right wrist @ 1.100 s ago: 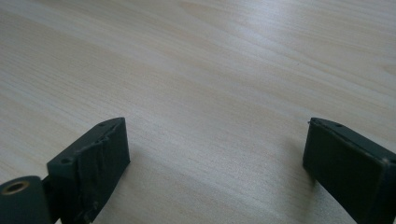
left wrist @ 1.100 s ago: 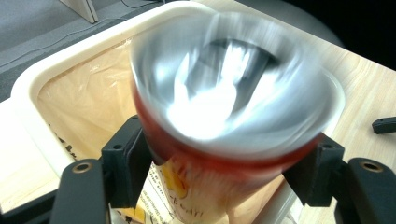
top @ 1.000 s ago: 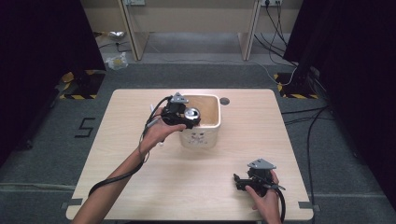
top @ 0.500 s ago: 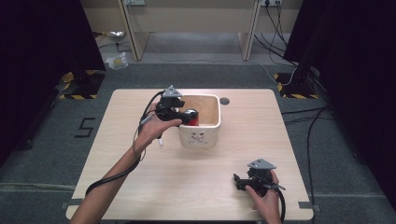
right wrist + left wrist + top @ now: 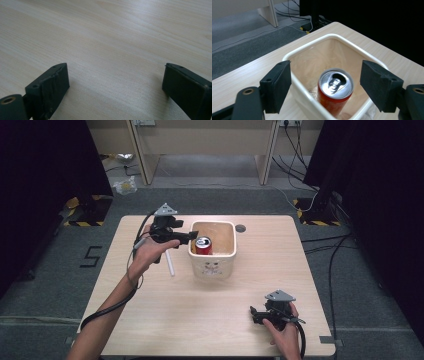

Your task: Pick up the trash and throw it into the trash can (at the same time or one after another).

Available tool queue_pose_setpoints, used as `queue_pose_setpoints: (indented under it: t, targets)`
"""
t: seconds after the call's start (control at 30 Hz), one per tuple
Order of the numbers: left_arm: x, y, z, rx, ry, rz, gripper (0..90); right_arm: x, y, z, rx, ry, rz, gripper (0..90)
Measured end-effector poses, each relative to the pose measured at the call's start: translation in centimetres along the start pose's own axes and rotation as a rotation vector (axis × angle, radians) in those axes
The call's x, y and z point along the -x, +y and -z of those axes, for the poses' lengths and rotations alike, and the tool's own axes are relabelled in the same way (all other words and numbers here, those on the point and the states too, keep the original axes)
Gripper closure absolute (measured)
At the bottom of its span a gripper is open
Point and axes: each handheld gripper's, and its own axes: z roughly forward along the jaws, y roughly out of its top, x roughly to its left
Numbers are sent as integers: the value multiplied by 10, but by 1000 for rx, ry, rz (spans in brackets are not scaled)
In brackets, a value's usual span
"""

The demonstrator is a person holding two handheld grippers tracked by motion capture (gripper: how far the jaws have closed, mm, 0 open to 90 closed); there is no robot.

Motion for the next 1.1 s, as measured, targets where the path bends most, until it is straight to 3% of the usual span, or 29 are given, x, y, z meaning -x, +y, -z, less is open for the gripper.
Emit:
queue_pose_setpoints:
  t: [0.57,0.77,1.1]
  targets:
    - [-38,-19,14,5,68,75,257,0,0,0,0,-1,3,74]
    - [-51,-33,10,-15,95,106,261,0,0,0,0,-1,2,74]
    - [-63,-51,-2,-40,116,149,266,0,0,0,0,-1,2,74]
